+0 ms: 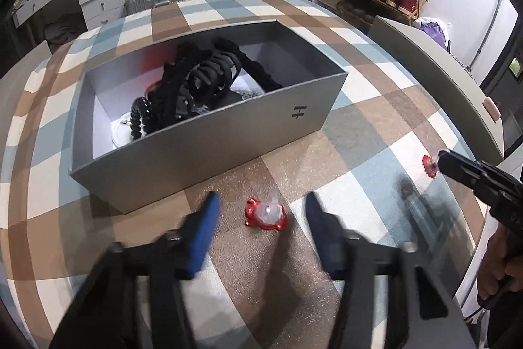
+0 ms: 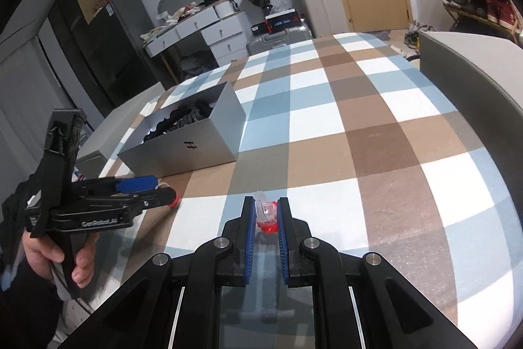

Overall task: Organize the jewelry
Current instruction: 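Grasp the other red earring with the left gripper while the right gripper holds its earring, then carry both earrings into the grey box and open both grippers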

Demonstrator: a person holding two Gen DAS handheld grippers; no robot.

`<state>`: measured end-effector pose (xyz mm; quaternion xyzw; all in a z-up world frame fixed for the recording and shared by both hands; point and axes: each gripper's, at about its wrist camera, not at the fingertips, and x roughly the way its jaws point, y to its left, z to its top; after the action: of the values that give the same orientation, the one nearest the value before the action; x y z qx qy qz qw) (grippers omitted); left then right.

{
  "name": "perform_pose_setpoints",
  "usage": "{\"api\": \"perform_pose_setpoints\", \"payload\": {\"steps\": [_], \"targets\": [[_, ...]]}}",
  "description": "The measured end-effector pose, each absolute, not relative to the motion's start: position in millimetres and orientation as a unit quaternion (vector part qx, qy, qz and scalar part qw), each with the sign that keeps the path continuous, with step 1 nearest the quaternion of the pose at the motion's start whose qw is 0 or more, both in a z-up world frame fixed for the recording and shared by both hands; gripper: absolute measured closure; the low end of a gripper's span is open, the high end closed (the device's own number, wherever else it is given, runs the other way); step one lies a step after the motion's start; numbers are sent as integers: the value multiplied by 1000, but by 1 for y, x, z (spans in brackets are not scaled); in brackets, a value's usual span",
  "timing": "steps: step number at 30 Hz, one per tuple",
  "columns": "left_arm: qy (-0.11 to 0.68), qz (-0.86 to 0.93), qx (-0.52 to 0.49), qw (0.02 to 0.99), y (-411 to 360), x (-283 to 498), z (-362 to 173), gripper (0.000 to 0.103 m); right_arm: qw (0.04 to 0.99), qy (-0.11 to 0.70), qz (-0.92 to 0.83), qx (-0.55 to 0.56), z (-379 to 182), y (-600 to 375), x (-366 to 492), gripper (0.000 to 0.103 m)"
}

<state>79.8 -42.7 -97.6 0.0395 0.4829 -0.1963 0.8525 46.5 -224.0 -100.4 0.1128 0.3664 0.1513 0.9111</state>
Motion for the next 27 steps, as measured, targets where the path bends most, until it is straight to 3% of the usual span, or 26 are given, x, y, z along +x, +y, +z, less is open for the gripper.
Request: {"api": "perform_pose_setpoints", "payload": {"steps": [3, 21, 27], "targets": [[484, -206, 26, 850, -38, 77, -96, 91, 911, 366, 152, 113, -101, -223, 46, 91], [450, -231, 20, 862, -37, 57, -69, 91, 905, 370, 181, 105, -92, -198, 42, 91], [431, -242, -2, 869, -21, 55, -43, 91, 905, 351, 213, 109, -63, -184, 54, 91]]}}
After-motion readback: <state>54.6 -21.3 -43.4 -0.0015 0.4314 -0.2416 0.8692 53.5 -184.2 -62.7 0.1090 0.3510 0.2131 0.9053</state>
